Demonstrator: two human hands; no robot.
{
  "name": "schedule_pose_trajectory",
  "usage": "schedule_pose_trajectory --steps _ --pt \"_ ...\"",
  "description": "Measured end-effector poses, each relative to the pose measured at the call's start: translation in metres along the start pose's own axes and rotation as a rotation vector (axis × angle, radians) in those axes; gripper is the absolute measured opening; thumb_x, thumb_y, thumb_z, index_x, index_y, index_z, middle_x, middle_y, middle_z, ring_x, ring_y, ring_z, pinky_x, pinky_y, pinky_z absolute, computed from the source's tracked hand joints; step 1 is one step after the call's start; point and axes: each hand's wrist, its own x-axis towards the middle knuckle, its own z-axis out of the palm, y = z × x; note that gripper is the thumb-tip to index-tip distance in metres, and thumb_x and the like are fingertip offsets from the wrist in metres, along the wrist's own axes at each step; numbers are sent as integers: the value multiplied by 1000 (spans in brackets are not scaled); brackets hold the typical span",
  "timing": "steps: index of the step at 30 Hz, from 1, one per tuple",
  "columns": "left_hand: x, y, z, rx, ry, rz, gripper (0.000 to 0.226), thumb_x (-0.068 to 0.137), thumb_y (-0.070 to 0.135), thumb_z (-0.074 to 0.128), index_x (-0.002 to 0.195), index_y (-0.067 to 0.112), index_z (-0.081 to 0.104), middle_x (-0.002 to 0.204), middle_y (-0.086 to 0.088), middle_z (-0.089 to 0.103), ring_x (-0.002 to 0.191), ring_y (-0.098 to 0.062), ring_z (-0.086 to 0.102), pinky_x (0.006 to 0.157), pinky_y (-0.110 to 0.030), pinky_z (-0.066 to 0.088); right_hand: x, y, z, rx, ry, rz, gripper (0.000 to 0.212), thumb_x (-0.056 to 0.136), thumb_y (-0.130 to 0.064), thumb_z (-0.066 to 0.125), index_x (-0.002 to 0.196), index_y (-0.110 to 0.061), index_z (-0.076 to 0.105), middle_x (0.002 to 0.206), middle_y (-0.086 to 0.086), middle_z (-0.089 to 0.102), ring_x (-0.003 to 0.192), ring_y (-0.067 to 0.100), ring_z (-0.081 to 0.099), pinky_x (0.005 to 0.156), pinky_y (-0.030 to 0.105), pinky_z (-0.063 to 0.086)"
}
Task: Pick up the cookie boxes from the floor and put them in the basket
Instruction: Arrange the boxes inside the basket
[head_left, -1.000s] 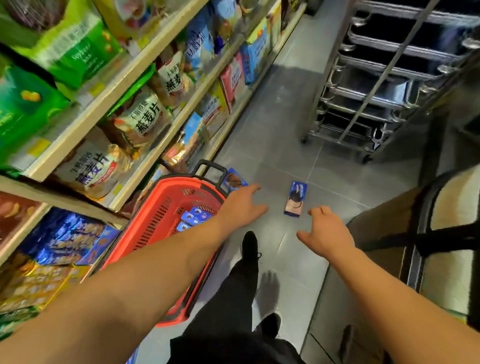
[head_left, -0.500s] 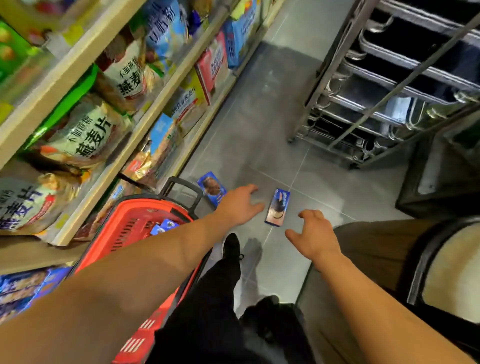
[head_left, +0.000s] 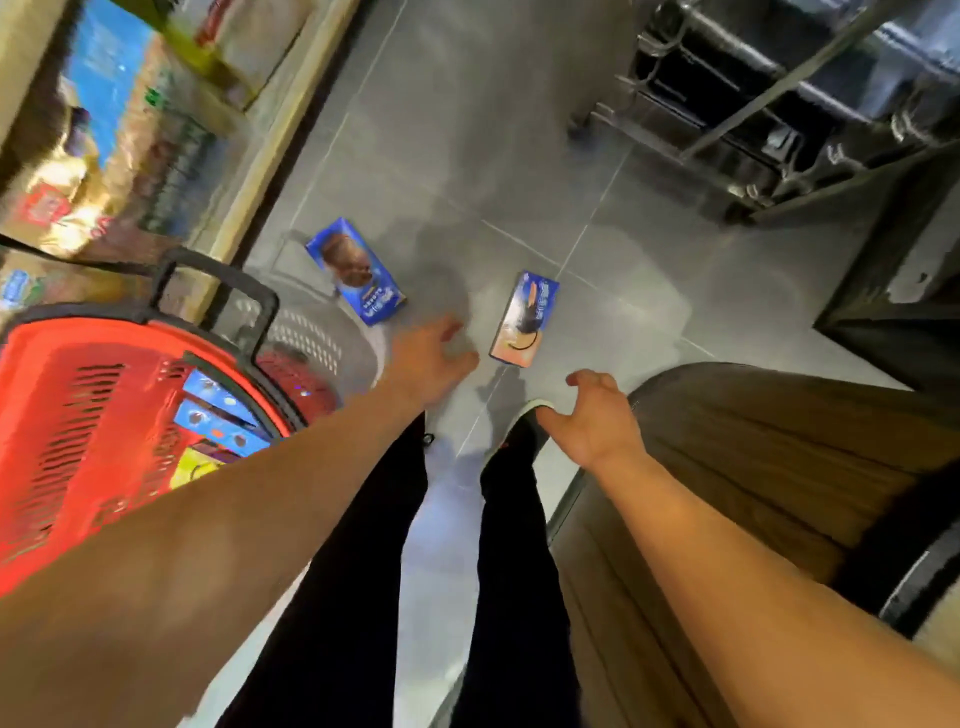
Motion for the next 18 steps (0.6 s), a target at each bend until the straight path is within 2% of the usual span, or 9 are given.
schedule_pose_trajectory --steps 5,8,11,14,16,18 --pt "81 -44 74 0 -46 -95 49 81 27 72 126 16 58 121 -5 64 104 -24 64 96 -29 45 109 50 48 82 -28 40 57 86 -33 66 135 -12 46 137 11 44 121 30 51 98 33 41" --pt "133 -74 114 -6 -58 -131 53 74 40 69 122 18 60 114 -2 66 100 -20 64 91 -23 44 177 75 88 166 -17 80 56 86 -30 66 134 -11 47 135 11 45 120 27 50 94 27 38" --pt "183 -103 153 32 -98 -141 48 80 36 70 123 19 60 115 -3 65 103 -20 64 85 -18 41 235 99 130 229 -15 134 57 85 -30 67 134 -10 47 135 12 46 122 27 49 94 26 36" --pt "235 -129 187 30 -103 -132 60 70 49 66 123 21 60 116 -2 66 107 -19 63 99 -30 46 285 117 174 288 -24 165 54 85 -30 67 132 -10 48 131 13 51 122 28 48 92 28 36" --pt "270 -144 209 -22 -111 -157 69 63 52 61 124 20 61 118 -2 66 108 -19 63 99 -38 47 319 127 200 350 -11 180 52 87 -32 66 130 -10 49 129 11 54 120 28 50 90 28 36" --pt "299 -157 230 -121 -128 -209 68 61 48 62 123 19 61 118 -4 66 107 -21 63 98 -40 48 350 133 219 454 6 213 47 88 -33 64 128 -12 52 125 7 58 116 25 53 91 29 38"
